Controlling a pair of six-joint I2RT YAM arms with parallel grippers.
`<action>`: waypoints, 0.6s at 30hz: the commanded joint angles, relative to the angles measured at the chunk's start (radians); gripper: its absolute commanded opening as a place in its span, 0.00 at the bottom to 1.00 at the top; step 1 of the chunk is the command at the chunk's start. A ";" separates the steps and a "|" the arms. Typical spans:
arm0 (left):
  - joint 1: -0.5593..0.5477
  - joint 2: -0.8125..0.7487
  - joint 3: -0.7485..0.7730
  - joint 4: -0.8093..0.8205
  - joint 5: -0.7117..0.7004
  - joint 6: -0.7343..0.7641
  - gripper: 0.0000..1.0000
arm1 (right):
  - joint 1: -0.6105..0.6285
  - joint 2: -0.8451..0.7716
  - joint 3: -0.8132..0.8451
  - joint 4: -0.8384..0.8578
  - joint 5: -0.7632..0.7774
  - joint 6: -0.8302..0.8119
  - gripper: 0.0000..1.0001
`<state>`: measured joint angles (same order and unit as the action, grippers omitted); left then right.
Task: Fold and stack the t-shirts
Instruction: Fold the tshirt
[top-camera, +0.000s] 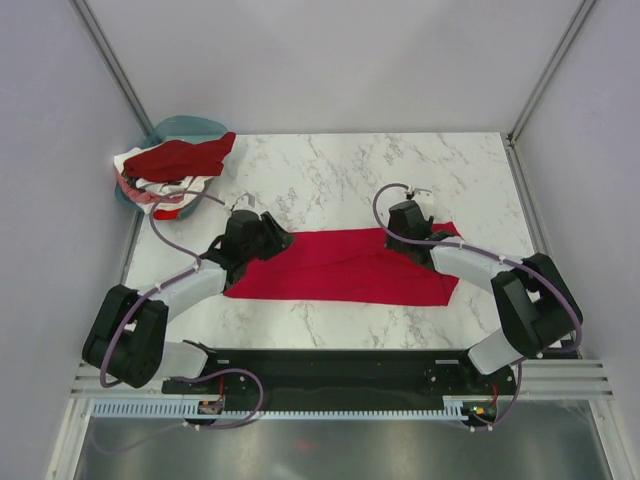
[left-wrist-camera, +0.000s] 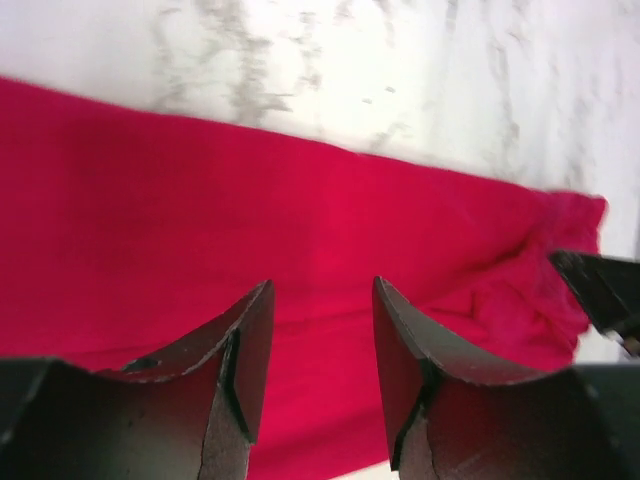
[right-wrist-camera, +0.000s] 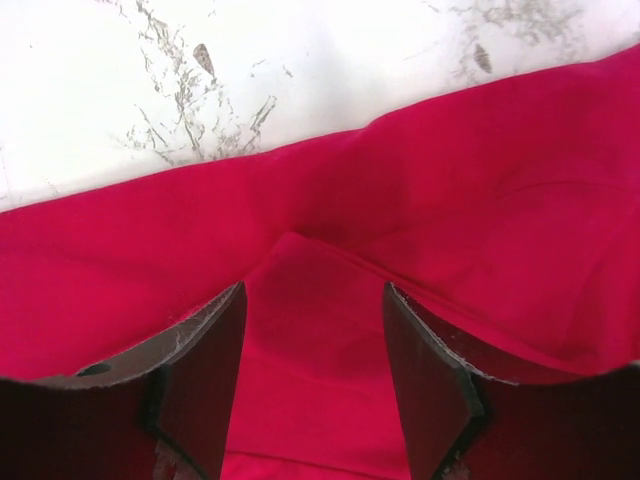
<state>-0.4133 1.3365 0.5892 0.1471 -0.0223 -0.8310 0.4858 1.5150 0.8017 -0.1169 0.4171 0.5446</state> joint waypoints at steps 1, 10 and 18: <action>-0.013 -0.002 0.099 0.078 0.175 0.105 0.51 | 0.004 0.050 0.051 0.045 -0.035 -0.012 0.64; -0.024 0.000 0.112 0.115 0.309 0.141 0.51 | 0.007 0.050 0.057 0.040 -0.086 -0.032 0.32; -0.140 0.157 0.222 0.186 0.298 0.185 0.50 | 0.017 -0.048 -0.016 0.065 -0.110 -0.017 0.00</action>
<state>-0.5182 1.4322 0.7296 0.2600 0.2428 -0.6876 0.4957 1.5368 0.8127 -0.0910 0.3191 0.5190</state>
